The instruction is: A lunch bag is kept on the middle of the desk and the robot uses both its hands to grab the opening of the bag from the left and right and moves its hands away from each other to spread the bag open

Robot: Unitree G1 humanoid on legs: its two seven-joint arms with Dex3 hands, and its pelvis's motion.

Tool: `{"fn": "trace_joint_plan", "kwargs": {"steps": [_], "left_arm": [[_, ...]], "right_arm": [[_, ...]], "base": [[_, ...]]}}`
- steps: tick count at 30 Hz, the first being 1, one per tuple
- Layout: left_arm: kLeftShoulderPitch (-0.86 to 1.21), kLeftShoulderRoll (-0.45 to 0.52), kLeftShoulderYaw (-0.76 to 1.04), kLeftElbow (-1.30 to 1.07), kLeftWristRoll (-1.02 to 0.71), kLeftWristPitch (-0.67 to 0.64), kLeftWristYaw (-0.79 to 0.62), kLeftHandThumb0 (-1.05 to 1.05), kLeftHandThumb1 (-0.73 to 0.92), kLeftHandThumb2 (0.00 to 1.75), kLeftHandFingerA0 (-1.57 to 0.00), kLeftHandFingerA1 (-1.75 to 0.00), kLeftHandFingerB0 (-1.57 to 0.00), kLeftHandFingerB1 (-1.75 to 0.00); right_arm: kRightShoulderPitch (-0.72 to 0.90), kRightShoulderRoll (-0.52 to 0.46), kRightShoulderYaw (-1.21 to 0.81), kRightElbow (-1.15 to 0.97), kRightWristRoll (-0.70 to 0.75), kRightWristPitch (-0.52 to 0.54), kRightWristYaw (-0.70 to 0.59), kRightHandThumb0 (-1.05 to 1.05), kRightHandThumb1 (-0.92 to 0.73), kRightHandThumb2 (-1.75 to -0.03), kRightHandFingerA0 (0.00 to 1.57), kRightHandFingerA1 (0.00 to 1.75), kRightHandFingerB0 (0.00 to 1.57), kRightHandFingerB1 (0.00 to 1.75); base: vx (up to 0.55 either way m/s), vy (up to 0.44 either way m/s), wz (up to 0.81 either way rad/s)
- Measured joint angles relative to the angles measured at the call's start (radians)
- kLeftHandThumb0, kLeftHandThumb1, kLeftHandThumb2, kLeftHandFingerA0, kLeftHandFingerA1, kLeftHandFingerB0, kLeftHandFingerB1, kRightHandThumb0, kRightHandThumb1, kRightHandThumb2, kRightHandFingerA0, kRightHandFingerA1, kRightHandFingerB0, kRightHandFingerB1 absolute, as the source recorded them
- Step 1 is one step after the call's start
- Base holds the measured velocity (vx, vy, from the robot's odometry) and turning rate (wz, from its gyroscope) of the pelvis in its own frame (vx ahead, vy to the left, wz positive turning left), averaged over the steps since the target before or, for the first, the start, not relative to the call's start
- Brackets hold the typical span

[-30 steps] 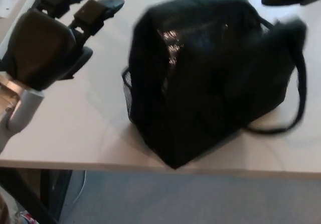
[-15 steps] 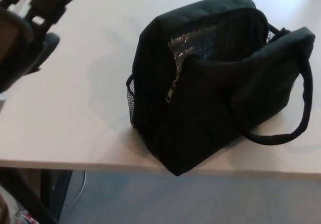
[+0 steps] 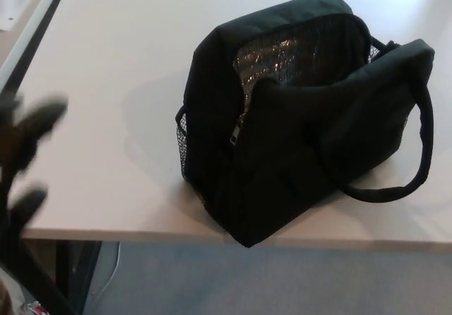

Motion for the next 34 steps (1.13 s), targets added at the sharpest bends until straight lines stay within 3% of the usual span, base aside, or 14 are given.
{"fn": "trace_joint_plan", "kwargs": {"steps": [5, 6, 10, 11, 13, 19, 23, 34], "left_arm": [[0.253, -0.041, -0.016, -0.009, -0.065, -0.035, -0.017, -0.08, 0.49, 0.93, -0.23, -0.52, -0.09, -0.46], [0.313, -0.049, -0.026, -0.011, -0.083, -0.042, -0.023, -0.08, 0.49, 0.93, -0.24, -0.53, -0.1, -0.46], [0.469, -0.07, -0.072, -0.023, -0.136, -0.057, -0.047, -0.09, 0.5, 0.93, -0.22, -0.52, -0.1, -0.47], [0.509, -0.073, -0.092, -0.026, -0.156, -0.058, -0.058, -0.1, 0.5, 0.93, -0.23, -0.52, -0.11, -0.47], [0.549, -0.076, -0.119, -0.03, -0.181, -0.059, -0.072, -0.1, 0.5, 0.94, -0.22, -0.52, -0.11, -0.47], [0.617, -0.085, -0.223, -0.031, -0.274, -0.066, -0.141, -0.07, 0.51, 0.95, -0.21, -0.53, -0.09, -0.47], [0.609, -0.086, -0.282, 0.015, -0.34, -0.084, -0.202, -0.03, 0.51, 0.96, -0.21, -0.54, -0.09, -0.48], [0.533, -0.087, -0.295, 0.166, -0.479, -0.122, -0.328, -0.06, 0.51, 0.96, -0.2, -0.53, -0.09, -0.47]], "right_arm": [[0.191, 0.064, 0.036, 0.073, -0.015, -0.072, -0.033, -0.48, -0.6, -0.59, 0.47, 0.35, 0.47, 0.35], [0.232, 0.084, 0.055, 0.097, -0.02, -0.09, -0.041, -0.56, -0.46, -0.88, 0.39, 0.52, 0.31, 0.48], [0.341, 0.149, 0.135, 0.171, -0.03, -0.142, -0.059, -0.62, -0.53, -0.93, 0.41, 0.52, 0.33, 0.48], [0.373, 0.168, 0.164, 0.189, -0.035, -0.155, -0.061, -0.55, -0.66, -0.61, 0.49, 0.36, 0.49, 0.35], [0.408, 0.189, 0.203, 0.208, -0.038, -0.168, -0.063, -0.52, -0.64, -0.6, 0.52, 0.36, 0.56, 0.38], [0.491, 0.279, 0.347, 0.245, -0.02, -0.183, -0.033, -0.54, -0.61, -0.59, 0.5, 0.36, 0.48, 0.35], [0.51, 0.363, 0.456, 0.267, 0.029, -0.163, 0.03, -0.6, -0.63, -0.59, 0.36, 0.39, 0.43, 0.33], [0.503, 0.388, 0.51, 0.293, 0.14, -0.078, 0.127, -0.59, -0.65, -0.59, 0.43, 0.37, 0.39, 0.33]], "base": [[0.0, 0.0, 0.0], [0.0, 0.0, 0.0], [0.0, 0.0, 0.0], [0.0, 0.0, 0.0], [0.0, 0.0, 0.0], [0.0, 0.0, 0.0], [0.0, 0.0, 0.0], [0.0, 0.0, 0.0]]}}
